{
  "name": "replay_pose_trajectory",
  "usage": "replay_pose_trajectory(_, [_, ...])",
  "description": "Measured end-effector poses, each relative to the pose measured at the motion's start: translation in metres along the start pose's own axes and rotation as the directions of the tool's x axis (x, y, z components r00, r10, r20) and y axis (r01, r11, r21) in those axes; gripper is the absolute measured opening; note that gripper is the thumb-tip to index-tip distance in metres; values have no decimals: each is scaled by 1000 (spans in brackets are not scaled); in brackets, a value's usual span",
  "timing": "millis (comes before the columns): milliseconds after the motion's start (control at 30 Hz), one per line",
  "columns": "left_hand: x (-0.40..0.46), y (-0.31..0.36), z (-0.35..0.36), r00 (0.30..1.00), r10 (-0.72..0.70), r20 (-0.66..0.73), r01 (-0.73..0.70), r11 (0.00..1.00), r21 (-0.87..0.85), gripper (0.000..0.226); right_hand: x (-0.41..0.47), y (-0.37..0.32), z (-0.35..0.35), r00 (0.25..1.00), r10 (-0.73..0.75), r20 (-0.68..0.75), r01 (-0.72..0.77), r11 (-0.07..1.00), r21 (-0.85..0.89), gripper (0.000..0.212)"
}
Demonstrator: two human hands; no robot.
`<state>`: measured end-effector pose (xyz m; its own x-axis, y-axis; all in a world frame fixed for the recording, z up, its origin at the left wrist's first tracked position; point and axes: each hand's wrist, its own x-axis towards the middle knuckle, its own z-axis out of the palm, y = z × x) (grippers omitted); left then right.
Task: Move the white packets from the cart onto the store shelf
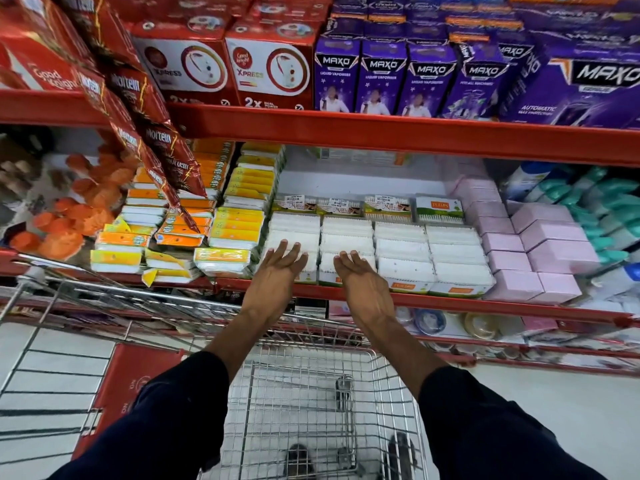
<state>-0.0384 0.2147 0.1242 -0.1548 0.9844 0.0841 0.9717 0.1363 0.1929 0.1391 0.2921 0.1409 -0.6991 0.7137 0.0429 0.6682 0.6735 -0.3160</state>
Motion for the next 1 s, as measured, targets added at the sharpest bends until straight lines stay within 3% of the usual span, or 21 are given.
replay_pose_trajectory(600, [0,9,-6,997,-31,66,28,999,41,73,1,-3,-1,996,28,79,-21,996,-87,82])
replay_pose_trajectory(767, [-3,13,-10,996,-59,74,53,995,79,57,1,-2,5,999,-4,35,7,996,-92,83])
replay_pose_trajectory(1000, [-17,27,-33,1000,-13,11,12,996,90,57,-10,-1,-6,998,-16,-66,10,995,-98,57])
